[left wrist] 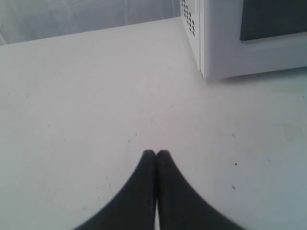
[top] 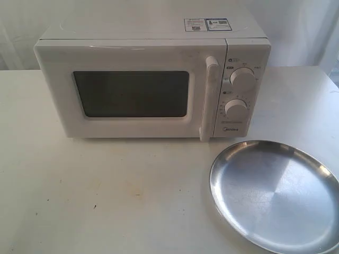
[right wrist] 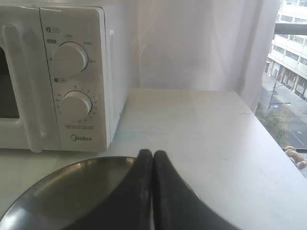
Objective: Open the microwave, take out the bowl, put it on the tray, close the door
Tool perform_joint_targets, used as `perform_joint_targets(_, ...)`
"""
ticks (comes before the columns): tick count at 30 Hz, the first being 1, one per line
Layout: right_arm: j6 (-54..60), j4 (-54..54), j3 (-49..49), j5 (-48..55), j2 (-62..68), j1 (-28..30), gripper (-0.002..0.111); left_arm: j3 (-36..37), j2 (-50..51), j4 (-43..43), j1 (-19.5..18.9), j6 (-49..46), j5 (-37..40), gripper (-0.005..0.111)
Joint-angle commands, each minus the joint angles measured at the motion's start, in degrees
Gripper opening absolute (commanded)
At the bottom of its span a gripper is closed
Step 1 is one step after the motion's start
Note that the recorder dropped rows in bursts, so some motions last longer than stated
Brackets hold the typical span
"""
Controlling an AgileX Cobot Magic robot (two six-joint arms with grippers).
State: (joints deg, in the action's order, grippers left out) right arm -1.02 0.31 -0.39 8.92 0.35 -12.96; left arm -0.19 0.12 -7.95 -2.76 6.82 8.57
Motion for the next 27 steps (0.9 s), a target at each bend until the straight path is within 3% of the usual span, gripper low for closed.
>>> perform_joint_targets(1, -0.28, 0.18, 0.39, 0.00, -0.35, 0.36, 0.000, 0.19, -0.12, 0.22, 0.05, 0.33, -0.02, 0.000)
perform_joint_targets(13, -2.25, 0.18, 0.39, -2.18, -0.35, 0.36, 0.000, 0.19, -0.12, 0.22, 0.05, 0.33, -0.02, 0.000)
perform_joint_targets(15, -10.39, 0.65, 0.39, -6.10, -0.35, 0.36, 0.000, 0.19, -0.12, 0.22, 0.05, 0.33, -0.02, 0.000)
perform_joint_targets(20, -46.35, 2.70, 0.39, -14.55, -0.35, 0.36, 0.000, 0.19, -0.12, 0.22, 0.05, 0.33, -0.02, 0.000)
perform_joint_targets(27, -50.57, 2.70, 0.39, -13.50, -0.35, 0.36, 0.000, 0.19, -0.12, 0.22, 0.05, 0.33, -0.02, 0.000)
